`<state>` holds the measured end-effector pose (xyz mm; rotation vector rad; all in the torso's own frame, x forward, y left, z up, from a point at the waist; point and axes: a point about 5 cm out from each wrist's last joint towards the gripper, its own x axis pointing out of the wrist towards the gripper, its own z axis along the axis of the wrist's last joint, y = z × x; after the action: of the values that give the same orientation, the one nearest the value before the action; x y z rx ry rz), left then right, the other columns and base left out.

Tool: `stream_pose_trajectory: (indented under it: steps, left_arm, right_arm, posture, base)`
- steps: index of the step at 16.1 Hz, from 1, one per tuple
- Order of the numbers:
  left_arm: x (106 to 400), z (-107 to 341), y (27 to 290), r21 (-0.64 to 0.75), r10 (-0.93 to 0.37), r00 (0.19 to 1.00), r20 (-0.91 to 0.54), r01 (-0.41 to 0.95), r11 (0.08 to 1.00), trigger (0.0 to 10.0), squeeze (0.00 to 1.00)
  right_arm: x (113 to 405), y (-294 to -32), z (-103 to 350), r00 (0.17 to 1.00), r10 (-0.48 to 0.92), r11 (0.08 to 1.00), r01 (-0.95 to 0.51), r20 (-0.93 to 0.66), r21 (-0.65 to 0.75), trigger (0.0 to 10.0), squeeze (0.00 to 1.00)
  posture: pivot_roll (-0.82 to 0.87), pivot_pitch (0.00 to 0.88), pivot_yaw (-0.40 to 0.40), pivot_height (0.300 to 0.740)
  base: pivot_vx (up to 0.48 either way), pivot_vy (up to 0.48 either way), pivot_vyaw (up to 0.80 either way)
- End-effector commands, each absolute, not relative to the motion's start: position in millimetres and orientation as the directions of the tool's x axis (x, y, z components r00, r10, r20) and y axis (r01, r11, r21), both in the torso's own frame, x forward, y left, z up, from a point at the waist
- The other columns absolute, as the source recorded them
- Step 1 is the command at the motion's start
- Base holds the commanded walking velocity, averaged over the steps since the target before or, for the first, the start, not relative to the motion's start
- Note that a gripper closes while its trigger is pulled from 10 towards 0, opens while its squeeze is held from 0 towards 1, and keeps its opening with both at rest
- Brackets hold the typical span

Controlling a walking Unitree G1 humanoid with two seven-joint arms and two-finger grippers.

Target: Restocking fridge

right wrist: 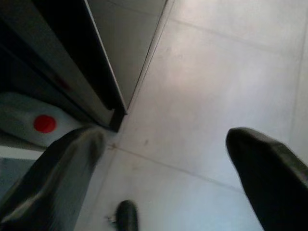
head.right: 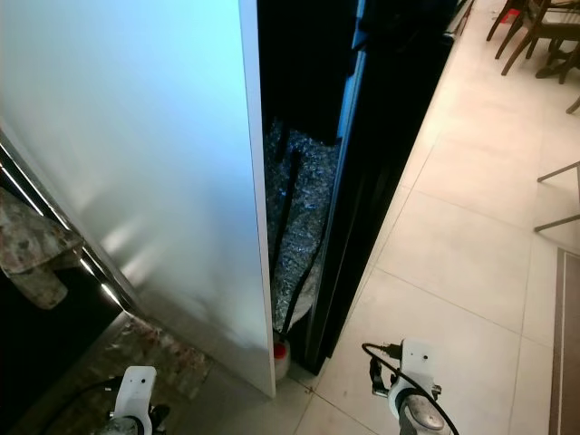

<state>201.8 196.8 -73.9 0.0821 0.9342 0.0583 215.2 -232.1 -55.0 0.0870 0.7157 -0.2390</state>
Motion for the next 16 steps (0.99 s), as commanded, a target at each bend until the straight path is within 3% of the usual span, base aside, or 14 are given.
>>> stream_pose_trajectory:
  steps: [1,4,7,9,14,16]
  left_arm:
    - [199,-76,196,0.099,0.088,0.58,-0.81,-0.013,0.995,10.0,0.0]
    - [200,-75,198,0.11,0.091,0.582,-0.808,-0.003,0.994,10.0,0.0]
    - [200,-75,197,0.111,0.087,0.589,-0.804,0.004,0.994,10.0,0.0]
    - [200,-75,197,0.112,0.086,0.59,-0.803,0.007,0.994,10.0,0.0]
    - [198,-76,197,0.112,0.094,0.584,-0.806,-0.004,0.994,10.0,0.0]
    - [197,-76,197,0.112,0.093,0.582,-0.808,-0.004,0.994,10.0,0.0]
  right_arm:
    - [218,-239,-50,0.756,-0.233,0.962,0.27,-0.611,-0.033,10.0,0.0]
    - [224,-234,-42,0.828,-0.182,0.969,0.243,-0.53,0.047,10.0,0.0]
    - [229,-233,-34,0.886,-0.147,0.985,0.172,-0.439,0.018,10.0,0.0]
    - [230,-232,-32,0.903,-0.126,0.984,0.167,-0.41,0.066,10.0,0.0]
    - [232,-228,-28,0.923,-0.031,0.998,0.049,-0.384,0.035,10.0,0.0]
    - [230,-231,-29,0.921,-0.067,0.995,0.09,-0.384,0.042,10.0,0.0]
  posture:
    - [-0.07,0.068,-0.003,0.74]
    - [-0.1,0.072,0.017,0.74]
    - [-0.09,0.075,0.019,0.74]
    - [-0.09,0.08,0.016,0.74]
    - [-0.08,0.085,-0.004,0.74]
    - [-0.09,0.08,-0.002,0.74]
  base:
    - [0.0,0.0,0.0]
    - [0.0,0.0,0.0]
    - [0.0,0.0,0.0]
    - [0.0,0.0,0.0]
    - [0.0,0.0,0.0]
    - [0.0,0.0,0.0]
